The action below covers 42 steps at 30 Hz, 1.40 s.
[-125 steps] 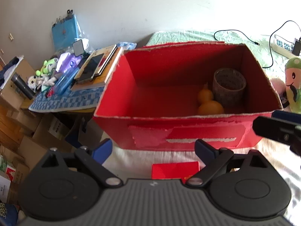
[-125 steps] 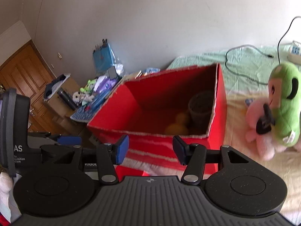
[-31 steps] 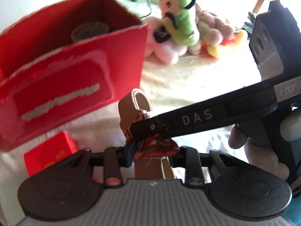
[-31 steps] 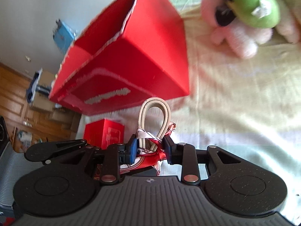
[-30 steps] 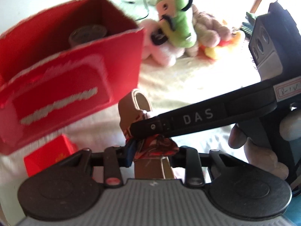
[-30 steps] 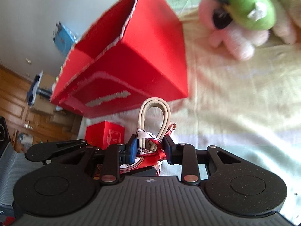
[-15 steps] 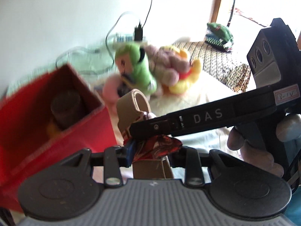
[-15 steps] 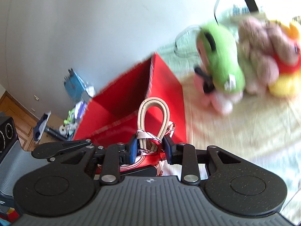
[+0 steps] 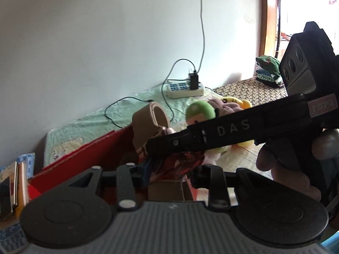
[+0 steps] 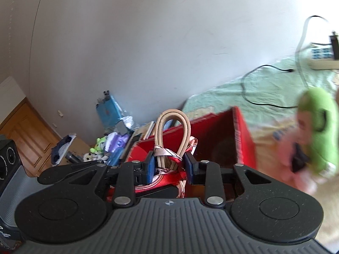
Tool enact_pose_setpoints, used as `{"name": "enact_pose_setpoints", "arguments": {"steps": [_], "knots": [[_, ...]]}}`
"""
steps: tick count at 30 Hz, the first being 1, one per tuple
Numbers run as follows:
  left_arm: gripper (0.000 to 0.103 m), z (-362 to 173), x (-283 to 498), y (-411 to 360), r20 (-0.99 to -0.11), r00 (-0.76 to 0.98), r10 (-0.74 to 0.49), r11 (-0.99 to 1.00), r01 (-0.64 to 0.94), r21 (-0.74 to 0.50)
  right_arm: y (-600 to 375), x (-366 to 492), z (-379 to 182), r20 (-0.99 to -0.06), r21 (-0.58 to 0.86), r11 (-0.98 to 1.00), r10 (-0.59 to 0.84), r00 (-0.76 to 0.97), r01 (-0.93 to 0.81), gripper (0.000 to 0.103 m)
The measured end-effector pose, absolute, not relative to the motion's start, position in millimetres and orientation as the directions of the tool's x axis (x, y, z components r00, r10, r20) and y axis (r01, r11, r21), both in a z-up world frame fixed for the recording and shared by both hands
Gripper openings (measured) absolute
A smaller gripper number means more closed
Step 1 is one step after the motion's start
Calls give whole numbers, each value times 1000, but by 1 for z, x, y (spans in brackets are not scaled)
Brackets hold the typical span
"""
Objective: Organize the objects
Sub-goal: 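Lift the sandal and carry it over the red box with the right gripper, then lower the sandal into the box beside the tape roll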
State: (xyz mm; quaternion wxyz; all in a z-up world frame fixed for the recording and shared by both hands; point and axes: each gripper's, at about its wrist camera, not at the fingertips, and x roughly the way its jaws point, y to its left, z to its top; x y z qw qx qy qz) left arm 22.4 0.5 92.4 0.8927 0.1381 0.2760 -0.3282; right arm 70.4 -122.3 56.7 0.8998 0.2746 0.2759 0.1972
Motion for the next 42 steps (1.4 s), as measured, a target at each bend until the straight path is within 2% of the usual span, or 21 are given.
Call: {"name": "enact_pose_setpoints", "arguments": {"steps": [7,13,18,27,35,42], "knots": [[30,86,68,45,-617,649,-444,815,579,23,-83,126,49,-490,589,785,537,687,-194,32],[30,53,100,56,-696,612,-376,842,539,18,-59,164,27,-635,533,830,521,570,-166,32],[30,21,120,57,-767,527,-366,850,524,-45,-48,190,4,-733,504,854,502,459,-128,31],[30,-2,141,58,-818,455,-351,849,524,-73,-37,206,-16,-813,446,889,451,368,-106,31],[40,-19,158,67,-860,398,-319,881,460,-114,-37,206,-18,-844,407,911,402,355,-63,31],[59,-18,158,64,-866,411,-285,890,449,-80,-42,207,-21,-853,407,913,390,348,-26,32]]}}
